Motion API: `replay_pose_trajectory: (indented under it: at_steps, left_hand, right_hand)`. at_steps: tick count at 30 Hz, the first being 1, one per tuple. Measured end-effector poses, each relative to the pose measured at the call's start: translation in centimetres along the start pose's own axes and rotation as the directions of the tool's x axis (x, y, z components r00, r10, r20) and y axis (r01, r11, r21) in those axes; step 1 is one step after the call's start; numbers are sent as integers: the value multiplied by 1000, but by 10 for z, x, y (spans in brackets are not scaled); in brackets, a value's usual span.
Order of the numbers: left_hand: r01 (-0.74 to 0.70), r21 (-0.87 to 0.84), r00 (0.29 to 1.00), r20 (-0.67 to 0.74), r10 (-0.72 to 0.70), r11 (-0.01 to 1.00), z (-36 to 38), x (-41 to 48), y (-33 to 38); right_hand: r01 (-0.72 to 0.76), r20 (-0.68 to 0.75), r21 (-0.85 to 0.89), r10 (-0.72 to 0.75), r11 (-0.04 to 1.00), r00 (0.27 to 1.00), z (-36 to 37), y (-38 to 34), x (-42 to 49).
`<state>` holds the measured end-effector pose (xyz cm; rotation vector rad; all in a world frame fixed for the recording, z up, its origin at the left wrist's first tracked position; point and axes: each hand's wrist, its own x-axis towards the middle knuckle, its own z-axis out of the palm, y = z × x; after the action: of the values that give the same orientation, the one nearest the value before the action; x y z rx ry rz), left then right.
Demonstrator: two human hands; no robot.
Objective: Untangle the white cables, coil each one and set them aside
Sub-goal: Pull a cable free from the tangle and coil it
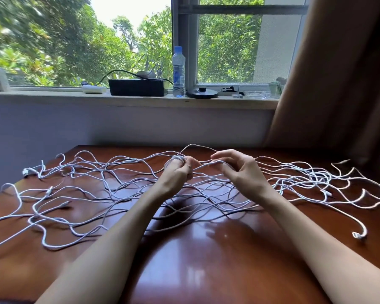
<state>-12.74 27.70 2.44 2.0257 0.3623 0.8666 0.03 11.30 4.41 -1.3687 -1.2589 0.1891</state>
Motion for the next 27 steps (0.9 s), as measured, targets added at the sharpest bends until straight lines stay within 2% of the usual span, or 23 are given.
replay_pose_trajectory:
  at_steps: [3,6,9,12,16,20,24,27]
  left_hand:
    - [-29,56,995,99,23,998,-5,-2,2]
    - [-92,193,988,140,65,977,-6,-1,-2]
    - [-122,313,991,96,96,942,-3,2,-11]
    - [-97,352,994,-9,107,931,-5,4,-16]
    - [-61,226,998,-19,67,972,-7,6,-15]
    - [-8,11,997,77,8,1000,-4,2,-10]
    - [96,-206,985,164,-62,974,0,-1,-1]
    - [146,-263,961,266,-74,954,3,-1,3]
  right_hand:
    - [67,-111,-124,-81,990,990,-5,7,4]
    - [64,-146,-139,-85,988,986,-10,9,5]
    - [47,-144,-113,-63,993,988,-11,10,5]
    - [14,-108,-110,-26,994,994,-15,12,7]
    - [-19,-60,-63,16,998,998,-15,14,6]
    - [-83,-29,148,88,986,996,-17,11,7]
    - [-143,11,361,149,921,989,-17,9,9]
    - [-193,57,516,191,835,980,-18,10,9]
